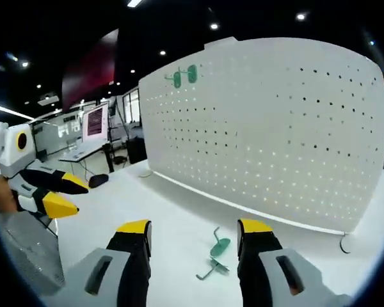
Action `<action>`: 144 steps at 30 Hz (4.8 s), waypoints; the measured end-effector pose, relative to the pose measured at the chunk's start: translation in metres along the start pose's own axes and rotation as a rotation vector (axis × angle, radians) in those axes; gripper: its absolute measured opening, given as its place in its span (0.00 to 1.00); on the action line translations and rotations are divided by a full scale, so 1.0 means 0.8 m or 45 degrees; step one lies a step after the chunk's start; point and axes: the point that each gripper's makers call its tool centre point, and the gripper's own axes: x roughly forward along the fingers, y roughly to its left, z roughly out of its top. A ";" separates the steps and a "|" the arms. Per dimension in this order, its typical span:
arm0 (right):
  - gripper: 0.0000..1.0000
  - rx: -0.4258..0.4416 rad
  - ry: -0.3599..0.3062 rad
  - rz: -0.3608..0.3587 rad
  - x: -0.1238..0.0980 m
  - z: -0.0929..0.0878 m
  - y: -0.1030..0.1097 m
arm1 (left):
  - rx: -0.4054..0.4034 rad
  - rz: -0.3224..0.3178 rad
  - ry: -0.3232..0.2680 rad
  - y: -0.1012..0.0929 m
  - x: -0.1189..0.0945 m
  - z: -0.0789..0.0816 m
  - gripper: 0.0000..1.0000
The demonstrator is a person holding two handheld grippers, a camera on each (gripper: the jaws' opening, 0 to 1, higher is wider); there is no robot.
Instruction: Insert the hook assembly into the mounting plate slot until the hook locks in place.
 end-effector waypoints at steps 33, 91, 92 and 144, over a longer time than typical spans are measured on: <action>0.37 0.030 0.184 -0.141 0.068 -0.050 -0.023 | -0.054 -0.073 0.064 -0.008 0.008 -0.016 0.41; 0.09 0.004 0.344 -0.335 0.095 -0.081 -0.055 | -0.116 -0.468 0.032 -0.052 0.005 -0.009 0.66; 0.09 0.011 0.344 -0.337 0.095 -0.081 -0.056 | -0.116 -0.468 0.032 -0.052 0.006 -0.009 0.66; 0.00 -0.038 0.097 -0.269 0.034 0.004 -0.040 | -0.085 -0.492 0.015 -0.054 0.004 0.007 0.62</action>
